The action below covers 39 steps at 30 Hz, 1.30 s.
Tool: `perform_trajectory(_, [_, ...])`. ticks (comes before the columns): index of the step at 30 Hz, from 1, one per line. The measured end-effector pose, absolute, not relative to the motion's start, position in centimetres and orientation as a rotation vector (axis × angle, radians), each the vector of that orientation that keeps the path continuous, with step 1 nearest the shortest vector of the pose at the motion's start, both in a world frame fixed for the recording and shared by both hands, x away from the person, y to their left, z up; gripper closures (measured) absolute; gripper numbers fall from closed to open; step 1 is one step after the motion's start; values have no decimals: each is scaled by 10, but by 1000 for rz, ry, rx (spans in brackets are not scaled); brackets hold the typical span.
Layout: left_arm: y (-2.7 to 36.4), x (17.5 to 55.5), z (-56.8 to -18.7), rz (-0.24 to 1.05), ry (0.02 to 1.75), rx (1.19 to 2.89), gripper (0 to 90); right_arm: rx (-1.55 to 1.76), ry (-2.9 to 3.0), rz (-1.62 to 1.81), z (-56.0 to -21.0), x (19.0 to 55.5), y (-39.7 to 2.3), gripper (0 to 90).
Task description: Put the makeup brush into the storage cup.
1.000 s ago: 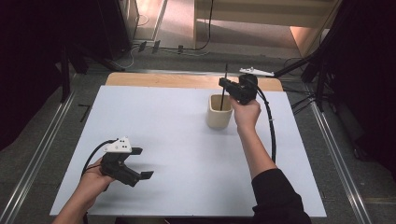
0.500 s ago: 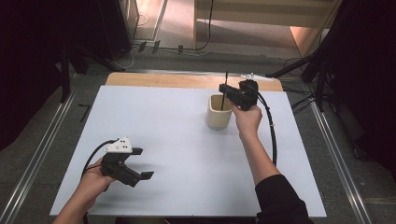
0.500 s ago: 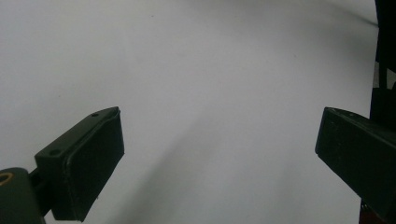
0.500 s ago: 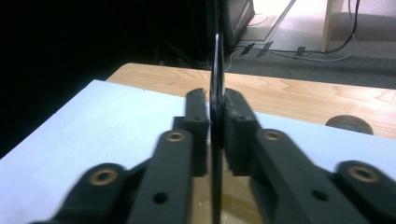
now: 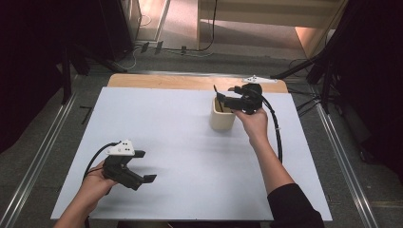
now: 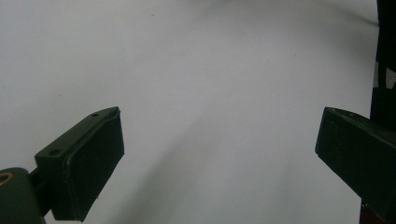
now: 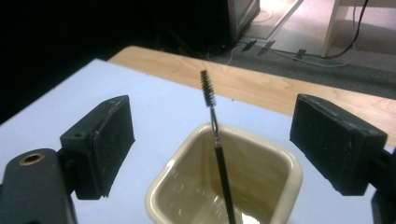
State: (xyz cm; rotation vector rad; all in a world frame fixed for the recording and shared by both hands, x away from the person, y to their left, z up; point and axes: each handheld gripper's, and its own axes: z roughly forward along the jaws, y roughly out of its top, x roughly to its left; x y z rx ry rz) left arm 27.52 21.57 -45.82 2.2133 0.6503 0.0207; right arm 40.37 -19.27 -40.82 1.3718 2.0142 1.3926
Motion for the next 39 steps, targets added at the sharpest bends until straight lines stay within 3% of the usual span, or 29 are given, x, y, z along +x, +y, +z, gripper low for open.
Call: perform_trajectory(39, [215, 275, -460, 14, 647, 2206, 14, 1244, 2197, 1406, -415, 345, -183, 180])
